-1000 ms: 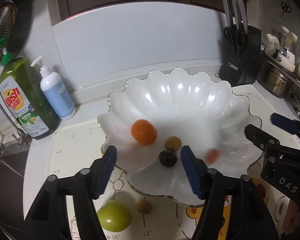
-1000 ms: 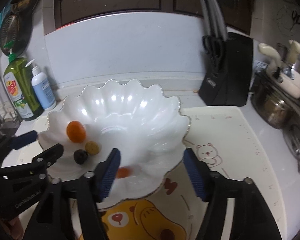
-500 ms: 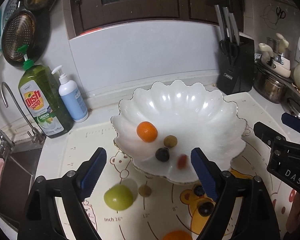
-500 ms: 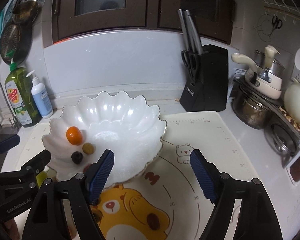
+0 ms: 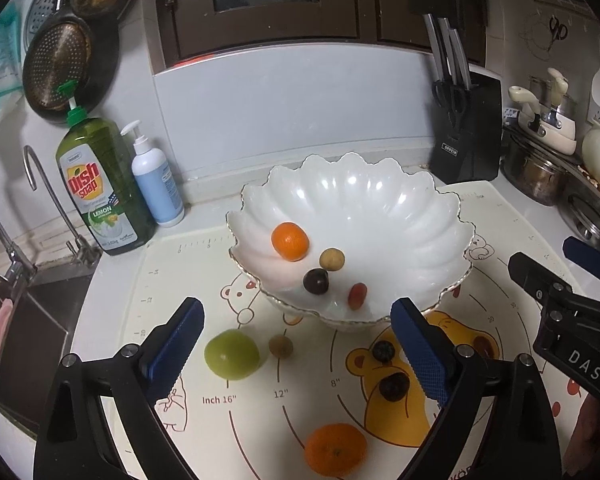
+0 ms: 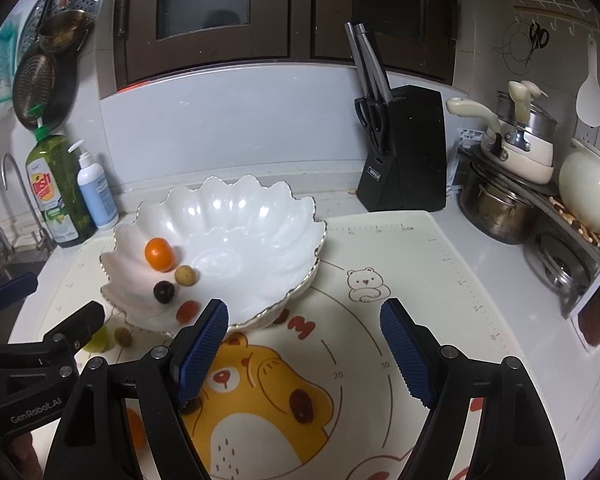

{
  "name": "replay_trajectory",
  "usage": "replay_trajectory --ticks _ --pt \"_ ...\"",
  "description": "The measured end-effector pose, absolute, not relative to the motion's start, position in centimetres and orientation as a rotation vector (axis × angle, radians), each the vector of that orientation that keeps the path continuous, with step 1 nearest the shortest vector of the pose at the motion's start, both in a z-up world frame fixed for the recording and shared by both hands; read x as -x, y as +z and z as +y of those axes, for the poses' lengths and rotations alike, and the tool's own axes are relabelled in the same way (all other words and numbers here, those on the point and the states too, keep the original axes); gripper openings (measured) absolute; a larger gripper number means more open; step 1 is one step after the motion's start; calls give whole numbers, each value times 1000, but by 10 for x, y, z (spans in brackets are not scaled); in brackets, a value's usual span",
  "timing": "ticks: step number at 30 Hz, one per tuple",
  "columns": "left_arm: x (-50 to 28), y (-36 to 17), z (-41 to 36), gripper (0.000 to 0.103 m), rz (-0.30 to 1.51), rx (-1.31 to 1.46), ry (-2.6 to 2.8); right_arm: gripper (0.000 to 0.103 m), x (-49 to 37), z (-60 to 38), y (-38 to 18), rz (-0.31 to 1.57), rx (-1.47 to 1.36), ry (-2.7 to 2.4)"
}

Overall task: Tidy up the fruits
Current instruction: 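Withdraw the right tool from the bowl over the mat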

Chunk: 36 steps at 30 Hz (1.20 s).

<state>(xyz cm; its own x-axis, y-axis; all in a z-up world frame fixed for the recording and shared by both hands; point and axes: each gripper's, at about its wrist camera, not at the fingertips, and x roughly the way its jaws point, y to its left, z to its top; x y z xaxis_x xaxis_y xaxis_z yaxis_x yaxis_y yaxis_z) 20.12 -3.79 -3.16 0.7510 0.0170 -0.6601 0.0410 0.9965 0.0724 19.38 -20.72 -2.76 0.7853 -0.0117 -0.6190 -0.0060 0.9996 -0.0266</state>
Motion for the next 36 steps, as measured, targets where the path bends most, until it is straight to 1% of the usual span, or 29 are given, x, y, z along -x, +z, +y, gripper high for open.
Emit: replay_trajectory --ticks 18,36 --pt "-171 -44 -35 96 729 -33 -18 79 -174 -210 -45 683 9 12" --pt "-154 -90 -35 95 798 -40 -19 79 -159 -207 -86 729 51 18"
